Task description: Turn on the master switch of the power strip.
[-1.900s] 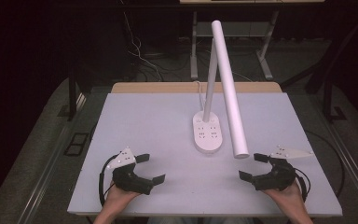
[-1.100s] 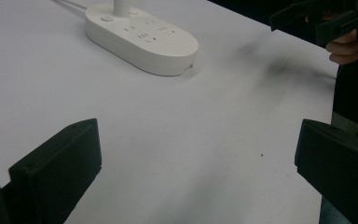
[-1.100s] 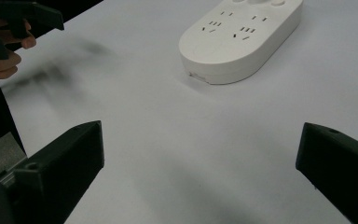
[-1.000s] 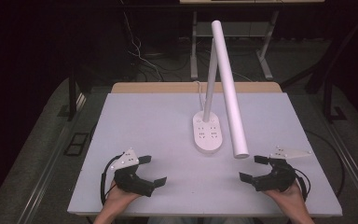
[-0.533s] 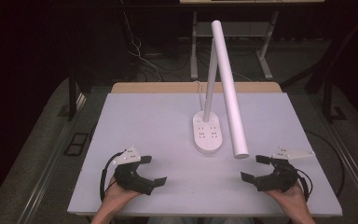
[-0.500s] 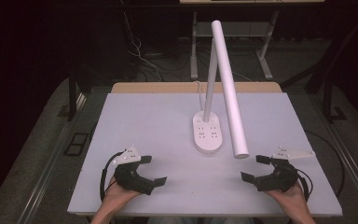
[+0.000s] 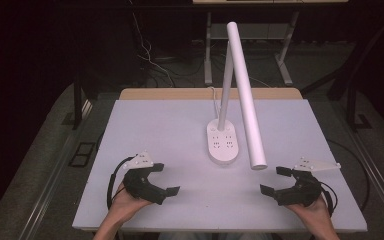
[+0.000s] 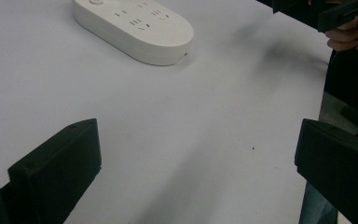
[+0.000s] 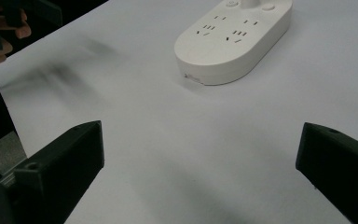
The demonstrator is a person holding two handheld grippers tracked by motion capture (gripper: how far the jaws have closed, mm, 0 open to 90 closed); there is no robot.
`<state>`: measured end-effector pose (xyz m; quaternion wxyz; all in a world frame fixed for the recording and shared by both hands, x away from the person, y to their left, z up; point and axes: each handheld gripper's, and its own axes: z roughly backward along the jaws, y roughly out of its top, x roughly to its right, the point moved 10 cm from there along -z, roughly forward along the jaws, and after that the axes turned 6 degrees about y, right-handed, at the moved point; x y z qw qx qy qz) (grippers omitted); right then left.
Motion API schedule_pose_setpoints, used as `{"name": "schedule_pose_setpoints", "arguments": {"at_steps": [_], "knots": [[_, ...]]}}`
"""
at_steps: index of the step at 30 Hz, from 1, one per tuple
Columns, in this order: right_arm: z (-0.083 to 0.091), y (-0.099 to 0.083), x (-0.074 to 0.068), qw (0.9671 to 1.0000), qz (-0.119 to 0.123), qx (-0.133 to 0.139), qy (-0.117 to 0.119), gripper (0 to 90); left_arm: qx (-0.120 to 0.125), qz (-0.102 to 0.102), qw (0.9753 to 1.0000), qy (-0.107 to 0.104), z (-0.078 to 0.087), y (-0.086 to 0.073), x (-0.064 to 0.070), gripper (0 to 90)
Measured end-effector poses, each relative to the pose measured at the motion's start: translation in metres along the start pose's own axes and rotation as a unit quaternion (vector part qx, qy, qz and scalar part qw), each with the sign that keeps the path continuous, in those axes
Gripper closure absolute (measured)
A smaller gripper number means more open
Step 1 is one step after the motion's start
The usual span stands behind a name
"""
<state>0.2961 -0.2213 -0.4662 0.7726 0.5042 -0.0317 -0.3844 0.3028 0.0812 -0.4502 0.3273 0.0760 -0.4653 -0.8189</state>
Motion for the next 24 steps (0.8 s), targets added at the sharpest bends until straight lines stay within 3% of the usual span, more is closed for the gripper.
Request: {"name": "schedule_pose_setpoints", "arguments": {"at_steps": [11,24], "knots": [[0.0,0.0,-0.001,1.0,0.001,0.0,0.001,0.3,-0.001,0.003,1.0,0.006,0.002,0.018,-0.01,0.0],[0.001,-0.001,-0.002,1.0,0.003,-0.002,0.004,0.3,-0.024,-0.007,0.9997,0.003,-0.003,0.033,-0.019,0.3]]}}
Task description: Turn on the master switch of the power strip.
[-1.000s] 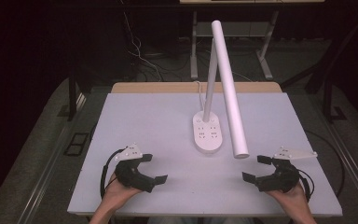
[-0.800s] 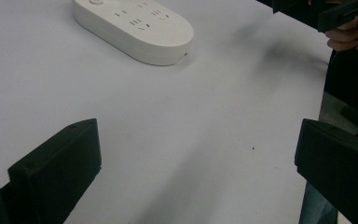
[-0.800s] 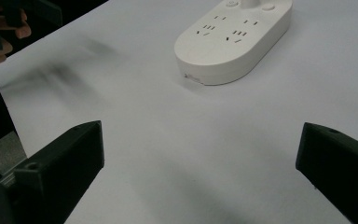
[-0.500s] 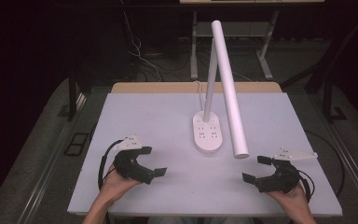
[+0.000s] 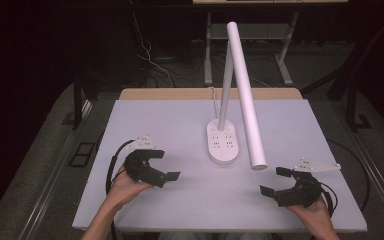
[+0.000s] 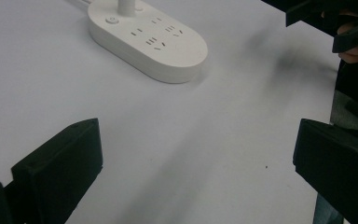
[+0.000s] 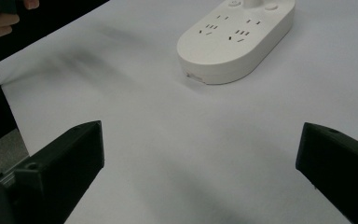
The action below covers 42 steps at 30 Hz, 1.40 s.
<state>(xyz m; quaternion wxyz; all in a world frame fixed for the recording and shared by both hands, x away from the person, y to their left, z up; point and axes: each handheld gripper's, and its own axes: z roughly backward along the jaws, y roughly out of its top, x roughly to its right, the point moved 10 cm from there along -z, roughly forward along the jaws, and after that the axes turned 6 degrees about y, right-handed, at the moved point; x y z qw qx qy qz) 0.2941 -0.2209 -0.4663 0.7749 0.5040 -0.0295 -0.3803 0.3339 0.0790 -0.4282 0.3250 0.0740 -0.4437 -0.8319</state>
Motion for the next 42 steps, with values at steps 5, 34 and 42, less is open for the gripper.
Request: {"name": "schedule_pose_setpoints", "arguments": {"at_steps": [5,34,42], "knots": [[0.0,0.0,0.0,1.0,0.0,0.001,0.0,0.3,-0.001,-0.002,1.0,-0.001,-0.001,0.007,-0.003,0.6],[0.001,-0.002,0.0,1.0,0.005,-0.002,-0.001,0.3,-0.022,-0.027,0.9994,0.004,-0.018,0.053,-0.021,1.6],[0.0,-0.002,0.0,1.0,0.007,0.0,-0.001,0.3,-0.033,-0.031,0.999,0.006,-0.028,0.062,-0.029,2.4]]}}
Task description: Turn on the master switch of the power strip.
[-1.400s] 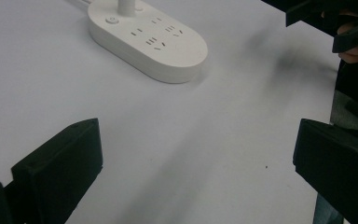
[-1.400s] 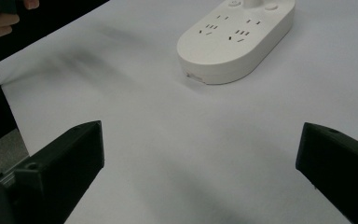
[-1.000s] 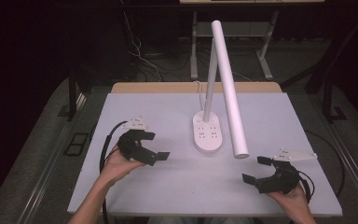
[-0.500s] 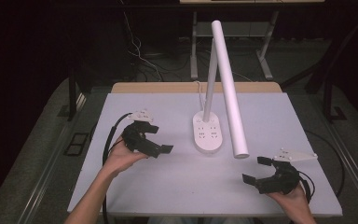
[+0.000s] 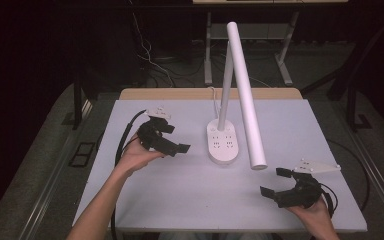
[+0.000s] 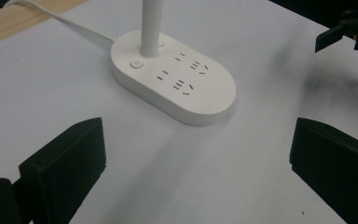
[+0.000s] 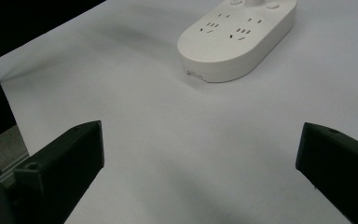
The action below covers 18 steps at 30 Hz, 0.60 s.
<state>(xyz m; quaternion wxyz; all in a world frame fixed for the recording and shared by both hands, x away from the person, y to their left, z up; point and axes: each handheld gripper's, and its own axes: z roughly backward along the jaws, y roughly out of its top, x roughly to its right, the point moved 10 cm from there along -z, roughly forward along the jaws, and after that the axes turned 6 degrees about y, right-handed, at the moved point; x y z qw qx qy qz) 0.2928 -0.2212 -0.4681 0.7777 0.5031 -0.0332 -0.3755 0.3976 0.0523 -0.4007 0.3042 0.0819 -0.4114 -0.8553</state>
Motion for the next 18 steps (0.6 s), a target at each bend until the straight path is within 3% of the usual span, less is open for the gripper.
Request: {"name": "schedule_pose_setpoints", "arguments": {"at_steps": [15,18], "knots": [[0.0,0.0,0.0,1.0,-0.001,0.003,-0.003,0.3,-0.01,-0.007,0.9999,0.003,-0.005,0.019,-0.017,2.4],[0.0,0.0,0.0,1.0,0.0,0.003,-0.003,0.3,-0.007,0.0,1.0,0.005,-0.006,0.023,-0.019,2.6]]}}
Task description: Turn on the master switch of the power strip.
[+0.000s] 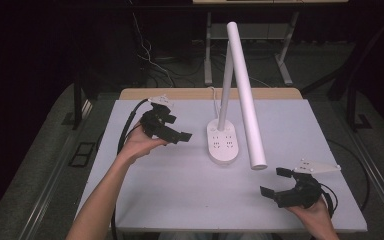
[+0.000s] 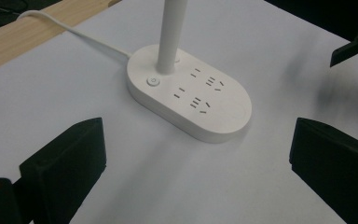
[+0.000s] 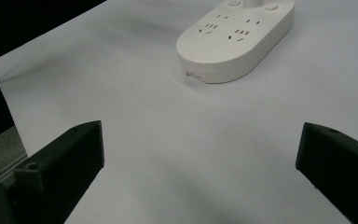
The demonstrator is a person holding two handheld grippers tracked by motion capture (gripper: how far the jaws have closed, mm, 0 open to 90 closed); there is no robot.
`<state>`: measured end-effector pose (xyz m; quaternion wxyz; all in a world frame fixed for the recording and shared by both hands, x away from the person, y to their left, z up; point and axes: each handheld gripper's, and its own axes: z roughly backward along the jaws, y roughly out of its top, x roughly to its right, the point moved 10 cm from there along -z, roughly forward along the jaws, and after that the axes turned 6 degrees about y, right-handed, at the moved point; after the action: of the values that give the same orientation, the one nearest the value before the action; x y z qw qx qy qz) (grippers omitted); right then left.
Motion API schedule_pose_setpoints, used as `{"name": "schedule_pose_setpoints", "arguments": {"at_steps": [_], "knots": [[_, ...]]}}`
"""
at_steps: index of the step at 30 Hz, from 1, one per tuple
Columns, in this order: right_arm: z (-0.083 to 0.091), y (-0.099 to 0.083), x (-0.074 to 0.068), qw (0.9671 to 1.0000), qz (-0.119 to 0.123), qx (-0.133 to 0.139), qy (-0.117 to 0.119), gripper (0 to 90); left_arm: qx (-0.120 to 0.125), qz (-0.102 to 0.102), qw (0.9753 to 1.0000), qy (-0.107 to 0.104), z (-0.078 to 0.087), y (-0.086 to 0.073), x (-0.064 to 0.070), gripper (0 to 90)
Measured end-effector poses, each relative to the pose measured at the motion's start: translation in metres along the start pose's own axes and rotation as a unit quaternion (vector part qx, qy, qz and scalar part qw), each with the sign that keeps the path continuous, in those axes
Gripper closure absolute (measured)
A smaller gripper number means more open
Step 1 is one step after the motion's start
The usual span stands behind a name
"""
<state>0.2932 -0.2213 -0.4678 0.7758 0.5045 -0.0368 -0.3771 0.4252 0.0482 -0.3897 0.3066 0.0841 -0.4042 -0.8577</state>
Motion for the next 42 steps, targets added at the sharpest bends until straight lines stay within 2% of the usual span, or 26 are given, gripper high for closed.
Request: {"name": "schedule_pose_setpoints", "arguments": {"at_steps": [4,13,18,19,32,37,42], "knots": [[0.0,0.0,0.0,1.0,0.003,0.002,0.0,0.3,-0.002,0.001,1.0,0.004,-0.003,0.005,-0.005,2.7],[0.0,0.001,-0.001,1.0,0.002,0.003,0.001,0.3,-0.003,0.002,1.0,0.006,-0.012,0.015,-0.009,3.4],[0.001,0.001,0.0,1.0,0.005,0.003,0.0,0.3,-0.004,-0.004,0.9999,0.009,-0.02,0.023,-0.01,3.9],[0.001,0.001,0.0,1.0,0.006,0.004,-0.001,0.3,-0.011,-0.006,0.9999,0.009,-0.021,0.024,-0.011,3.9],[0.003,0.001,0.002,1.0,-0.002,0.006,0.0,0.3,-0.018,0.0,0.9996,0.02,-0.038,0.037,-0.023,5.9],[0.003,0.001,0.002,1.0,0.0,0.006,-0.001,0.3,-0.002,0.012,0.9998,0.015,-0.043,0.044,-0.025,7.7],[0.004,0.002,0.001,1.0,0.001,0.009,-0.002,0.3,-0.004,0.022,0.9996,0.018,-0.049,0.047,-0.031,12.1]]}}
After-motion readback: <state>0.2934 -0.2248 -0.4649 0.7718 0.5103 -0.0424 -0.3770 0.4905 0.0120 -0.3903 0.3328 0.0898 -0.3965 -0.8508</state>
